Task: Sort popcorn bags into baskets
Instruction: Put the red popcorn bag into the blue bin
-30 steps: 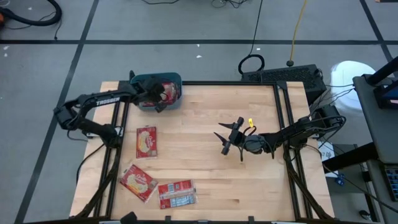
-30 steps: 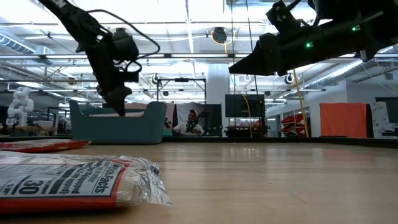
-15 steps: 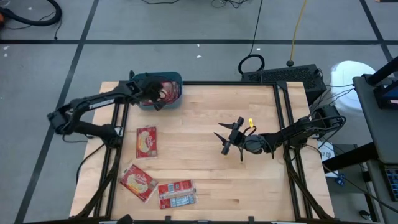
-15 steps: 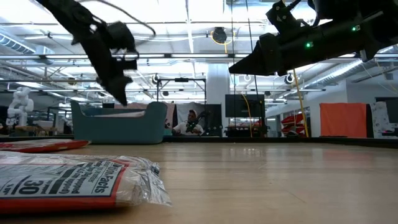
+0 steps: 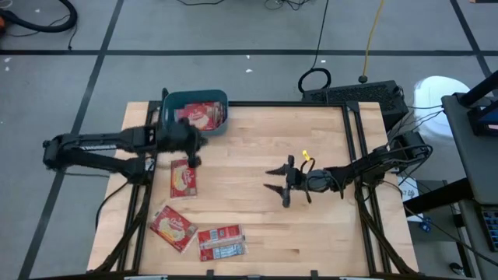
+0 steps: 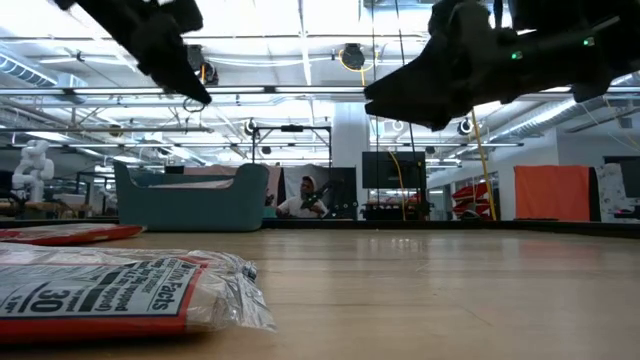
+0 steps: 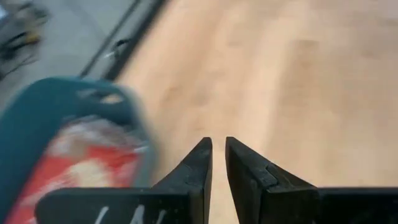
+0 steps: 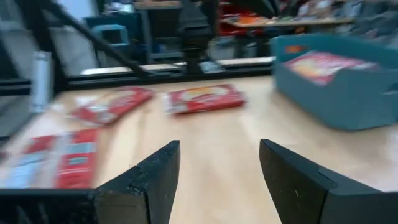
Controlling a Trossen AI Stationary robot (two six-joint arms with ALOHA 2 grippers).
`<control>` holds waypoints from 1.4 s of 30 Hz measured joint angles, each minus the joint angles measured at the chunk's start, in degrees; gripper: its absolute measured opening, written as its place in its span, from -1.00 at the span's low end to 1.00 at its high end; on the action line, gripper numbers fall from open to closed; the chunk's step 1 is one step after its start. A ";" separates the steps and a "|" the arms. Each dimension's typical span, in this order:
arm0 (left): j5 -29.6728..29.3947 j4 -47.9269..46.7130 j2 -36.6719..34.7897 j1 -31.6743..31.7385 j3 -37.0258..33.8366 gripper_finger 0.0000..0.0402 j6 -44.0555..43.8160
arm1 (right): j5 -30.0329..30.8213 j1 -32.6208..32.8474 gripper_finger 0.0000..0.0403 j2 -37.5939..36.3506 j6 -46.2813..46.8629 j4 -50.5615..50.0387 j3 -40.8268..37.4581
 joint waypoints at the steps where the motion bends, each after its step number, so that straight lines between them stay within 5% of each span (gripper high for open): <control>1: -0.06 0.58 0.03 -2.90 -0.51 -0.75 -0.94 | -1.02 0.61 0.06 0.15 1.25 -0.01 0.04; 9: -1.80 15.73 0.65 -23.28 -10.78 -0.75 -7.11 | -1.14 8.25 0.06 5.80 5.55 -0.08 4.47; 20: -17.62 23.51 0.66 -43.28 -18.82 -0.75 -22.04 | -1.18 12.21 0.06 20.42 5.58 -11.90 24.33; 32: -27.38 27.39 1.26 -54.07 -23.58 -0.75 -33.62 | -9.48 12.71 0.18 28.48 7.47 -21.87 35.87; 42: -31.77 36.83 6.87 -55.85 -24.02 -0.75 -28.24 | -8.43 17.13 0.24 33.07 8.41 -20.90 37.44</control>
